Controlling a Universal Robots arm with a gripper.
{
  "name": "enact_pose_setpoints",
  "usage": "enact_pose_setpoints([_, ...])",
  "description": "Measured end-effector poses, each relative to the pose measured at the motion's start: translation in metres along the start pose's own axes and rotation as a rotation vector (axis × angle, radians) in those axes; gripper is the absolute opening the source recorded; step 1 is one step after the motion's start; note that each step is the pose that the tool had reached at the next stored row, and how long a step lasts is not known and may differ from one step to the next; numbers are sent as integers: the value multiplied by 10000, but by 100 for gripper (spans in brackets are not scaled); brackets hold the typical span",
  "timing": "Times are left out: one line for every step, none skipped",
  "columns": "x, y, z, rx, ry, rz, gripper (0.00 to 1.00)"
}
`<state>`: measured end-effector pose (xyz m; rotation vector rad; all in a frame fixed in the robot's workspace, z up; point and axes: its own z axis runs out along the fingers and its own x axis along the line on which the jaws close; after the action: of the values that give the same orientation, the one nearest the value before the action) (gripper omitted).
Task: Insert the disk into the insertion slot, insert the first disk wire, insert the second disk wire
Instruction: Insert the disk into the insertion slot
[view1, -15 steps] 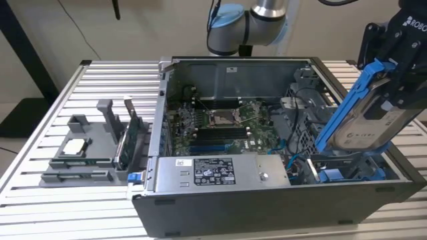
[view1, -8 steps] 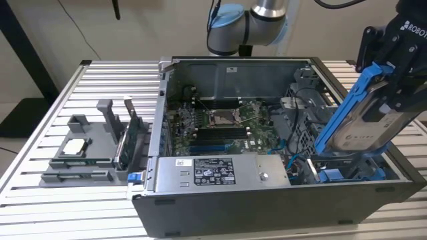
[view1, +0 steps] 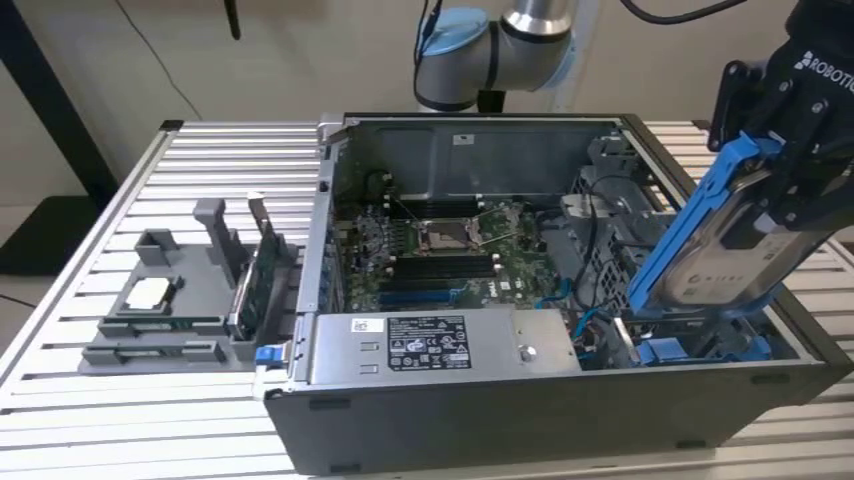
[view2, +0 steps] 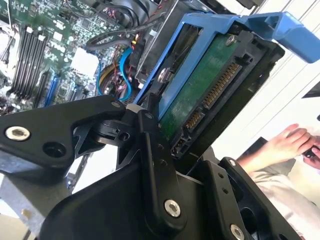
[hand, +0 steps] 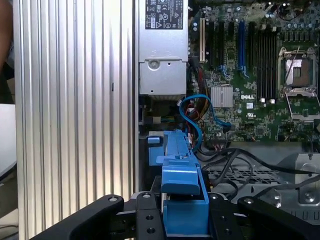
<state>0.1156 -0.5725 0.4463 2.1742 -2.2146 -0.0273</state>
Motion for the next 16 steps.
enact_pose_setpoints([0, 0, 6, 0, 0, 0, 33])
enact_pose_setpoints([0, -1, 12, 0, 0, 0, 33])
enact_pose_setpoints([0, -1, 19, 0, -1, 0, 33])
enact_pose_setpoints([0, -1, 24, 0, -1, 0, 33])
enact_pose_setpoints([0, -1, 26, 0, 0, 0, 33])
enact_pose_setpoints([0, -1, 27, 0, 1, 0, 33])
enact_pose_setpoints([0, -1, 28, 0, 0, 0, 33])
enact_pose_setpoints([0, -1, 29, 0, 0, 0, 33])
enact_pose_setpoints([-1, -1, 31, 0, -1, 0, 33])
enact_pose_setpoints([-1, -2, 33, 0, -1, 0, 33])
enact_pose_setpoints([0, -1, 35, 0, -1, 0, 33])
enact_pose_setpoints([0, -1, 37, 0, 0, 0, 33])
enact_pose_setpoints([-1, -2, 41, 0, -2, 0, 33])
enact_pose_setpoints([-1, -2, 47, 0, 0, 0, 33])
enact_pose_setpoints([-1, -2, 50, 0, 0, -1, 33])
enact_pose_setpoints([-1, -2, 54, 0, 0, 0, 33])
